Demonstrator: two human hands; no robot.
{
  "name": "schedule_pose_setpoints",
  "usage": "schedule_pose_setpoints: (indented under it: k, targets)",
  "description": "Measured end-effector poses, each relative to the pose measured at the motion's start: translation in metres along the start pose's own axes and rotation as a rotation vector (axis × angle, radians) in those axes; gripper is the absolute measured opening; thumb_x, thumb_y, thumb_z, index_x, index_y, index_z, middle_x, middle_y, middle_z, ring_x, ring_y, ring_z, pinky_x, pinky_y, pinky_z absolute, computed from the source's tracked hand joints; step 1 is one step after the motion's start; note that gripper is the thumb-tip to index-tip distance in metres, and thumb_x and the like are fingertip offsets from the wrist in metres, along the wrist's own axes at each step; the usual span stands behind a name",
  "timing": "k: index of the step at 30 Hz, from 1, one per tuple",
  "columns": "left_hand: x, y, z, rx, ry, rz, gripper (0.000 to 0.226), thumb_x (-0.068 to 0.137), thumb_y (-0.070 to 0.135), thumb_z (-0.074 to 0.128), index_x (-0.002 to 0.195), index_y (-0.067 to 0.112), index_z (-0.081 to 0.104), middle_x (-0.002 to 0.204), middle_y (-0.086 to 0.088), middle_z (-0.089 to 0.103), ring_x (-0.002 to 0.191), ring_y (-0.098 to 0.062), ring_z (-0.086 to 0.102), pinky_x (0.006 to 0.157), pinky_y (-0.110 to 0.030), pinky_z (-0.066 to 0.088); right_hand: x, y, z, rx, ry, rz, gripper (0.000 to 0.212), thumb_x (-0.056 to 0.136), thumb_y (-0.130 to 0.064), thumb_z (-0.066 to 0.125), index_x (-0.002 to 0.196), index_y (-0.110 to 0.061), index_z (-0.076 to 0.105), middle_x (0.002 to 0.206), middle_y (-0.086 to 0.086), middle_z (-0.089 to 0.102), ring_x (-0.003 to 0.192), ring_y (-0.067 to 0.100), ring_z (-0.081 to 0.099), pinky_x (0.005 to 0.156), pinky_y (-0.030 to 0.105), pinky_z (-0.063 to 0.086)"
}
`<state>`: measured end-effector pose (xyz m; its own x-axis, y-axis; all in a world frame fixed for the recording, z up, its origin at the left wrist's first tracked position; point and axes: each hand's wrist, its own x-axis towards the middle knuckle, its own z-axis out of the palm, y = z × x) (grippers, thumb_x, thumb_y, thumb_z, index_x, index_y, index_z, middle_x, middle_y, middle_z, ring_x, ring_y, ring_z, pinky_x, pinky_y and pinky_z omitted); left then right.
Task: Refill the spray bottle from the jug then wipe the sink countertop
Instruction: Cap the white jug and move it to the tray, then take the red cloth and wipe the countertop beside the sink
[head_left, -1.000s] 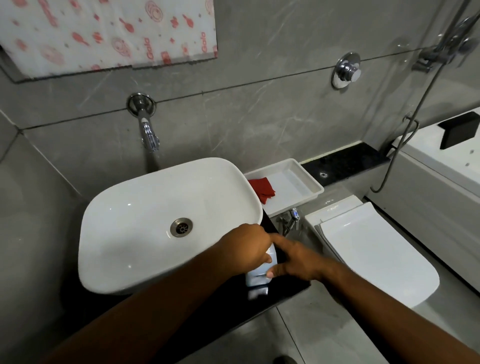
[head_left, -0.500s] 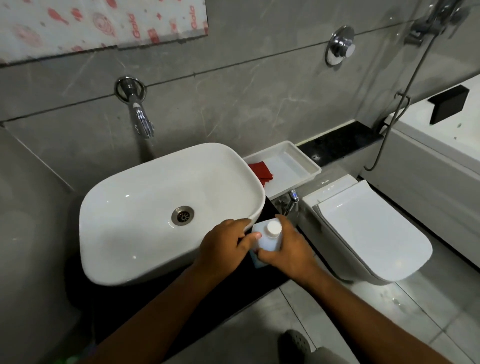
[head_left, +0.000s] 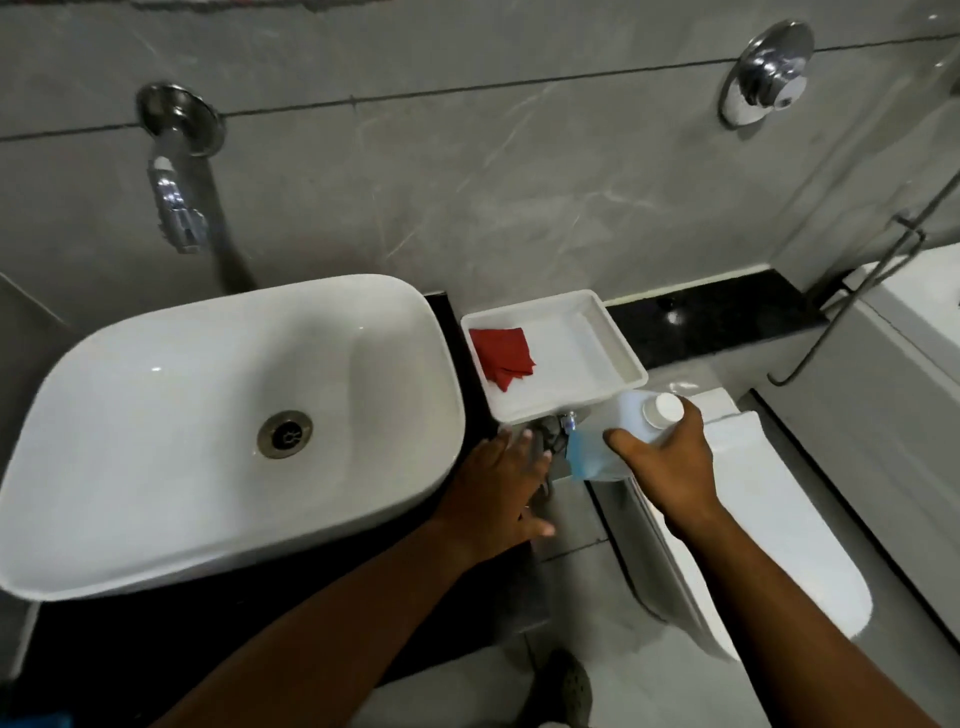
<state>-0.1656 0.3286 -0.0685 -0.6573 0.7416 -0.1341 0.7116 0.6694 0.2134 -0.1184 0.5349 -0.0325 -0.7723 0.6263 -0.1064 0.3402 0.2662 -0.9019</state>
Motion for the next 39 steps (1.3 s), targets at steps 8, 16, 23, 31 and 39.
schedule_pose_setpoints:
  k: [8,16,23,31,39]
  targets:
    - [0.134,-0.043,0.033,0.132,0.047,-0.26,0.106,0.073,0.087,0.021,0.148,0.02,-0.012,0.159,-0.013,-0.008,0.146,-0.031,-0.013,0.118,-0.047,-0.008,0.17,0.015,0.026,-0.029,-0.106,-0.091,0.078,0.063,-0.03,0.084,0.127,-0.025,0.039,0.105,-0.008,0.052,0.085,0.007,0.053,0.067,0.015,0.041]
    - [0.151,-0.055,0.05,0.054,0.032,-0.325,0.126,0.056,0.099,0.022,0.149,0.019,-0.006,0.16,-0.008,-0.008,0.147,-0.025,-0.011,0.119,-0.048,0.001,0.284,0.034,0.077,-0.091,-0.141,-0.079,0.084,0.064,-0.029,0.084,0.132,-0.016,0.037,0.121,0.007,0.055,0.097,0.016,0.049,0.082,0.033,0.044]
    - [0.155,-0.058,0.051,0.027,0.059,-0.403,0.125,0.059,0.098,0.025,0.15,0.017,-0.001,0.16,-0.012,-0.005,0.147,-0.028,-0.009,0.119,-0.049,-0.001,0.341,0.035,0.108,-0.115,-0.195,-0.104,0.083,0.066,-0.026,0.084,0.134,-0.017,0.035,0.128,0.011,0.054,0.111,0.026,0.054,0.09,0.037,0.046]
    - [0.153,-0.057,0.051,0.022,0.06,-0.387,0.121,0.063,0.094,0.03,0.15,0.014,0.006,0.16,-0.015,0.005,0.147,-0.032,0.003,0.116,-0.052,0.008,0.362,0.034,0.13,-0.191,-0.245,-0.17,0.091,0.067,-0.027,0.084,0.139,-0.013,0.031,0.135,0.014,0.05,0.122,0.034,0.049,0.097,0.039,0.041]
    - [0.154,-0.058,0.047,0.029,0.013,-0.422,0.123,0.062,0.096,0.027,0.15,0.012,0.007,0.16,-0.012,0.003,0.148,-0.028,-0.004,0.117,-0.05,0.005,0.252,0.058,0.143,-0.115,-0.144,-0.095,0.107,0.068,-0.054,0.077,0.149,-0.02,0.016,0.155,0.01,0.026,0.142,0.027,0.024,0.115,0.044,0.026]
